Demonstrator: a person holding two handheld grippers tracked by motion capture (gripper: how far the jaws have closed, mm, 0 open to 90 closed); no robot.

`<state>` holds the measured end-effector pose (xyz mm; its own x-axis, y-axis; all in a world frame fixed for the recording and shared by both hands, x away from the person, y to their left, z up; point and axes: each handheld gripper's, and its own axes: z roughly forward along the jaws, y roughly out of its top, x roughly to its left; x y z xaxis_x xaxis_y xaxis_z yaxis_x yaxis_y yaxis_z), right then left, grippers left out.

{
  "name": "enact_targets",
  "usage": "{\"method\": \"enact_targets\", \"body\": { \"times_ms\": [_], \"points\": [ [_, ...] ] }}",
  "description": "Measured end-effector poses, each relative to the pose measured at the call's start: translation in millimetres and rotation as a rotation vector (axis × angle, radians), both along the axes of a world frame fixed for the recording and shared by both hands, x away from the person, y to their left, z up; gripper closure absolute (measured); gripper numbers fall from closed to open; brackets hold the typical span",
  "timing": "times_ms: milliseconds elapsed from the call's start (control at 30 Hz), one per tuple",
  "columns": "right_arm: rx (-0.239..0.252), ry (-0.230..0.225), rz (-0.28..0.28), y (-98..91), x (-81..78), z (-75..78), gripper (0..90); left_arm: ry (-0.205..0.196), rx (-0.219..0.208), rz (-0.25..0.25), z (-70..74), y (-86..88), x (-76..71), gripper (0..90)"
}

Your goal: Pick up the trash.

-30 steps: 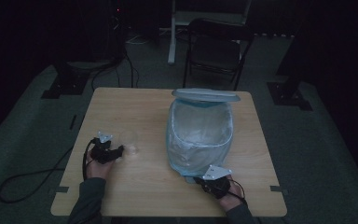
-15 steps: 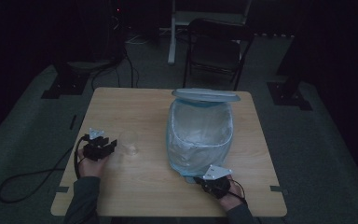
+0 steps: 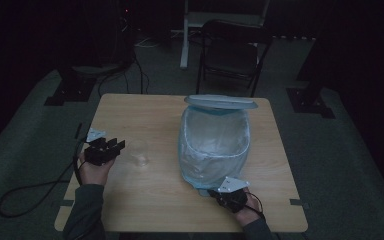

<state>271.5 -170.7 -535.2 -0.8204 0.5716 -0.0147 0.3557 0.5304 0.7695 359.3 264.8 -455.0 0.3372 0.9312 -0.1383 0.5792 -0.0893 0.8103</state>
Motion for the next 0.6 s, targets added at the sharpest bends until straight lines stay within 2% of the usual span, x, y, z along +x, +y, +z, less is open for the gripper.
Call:
{"method": "enact_targets", "body": {
  "times_ms": [267, 433, 600],
  "points": [
    [-0.002, -0.002, 0.002, 0.0, -0.3, 0.0, 90.0, 0.074, 0.019, -0.041, -9.0, -9.7, 4.1, 60.9],
    [-0.002, -0.002, 0.002, 0.1, -0.3, 0.0, 90.0, 0.104, 0.023, -0.070, -14.8, -8.9, -3.5, 64.2],
    [-0.004, -0.004, 0.002, 0.3, -0.5, 0.1, 90.0, 0.127, 0.046, -0.106, -21.3, -8.1, -14.6, 75.0]
  ]
}}
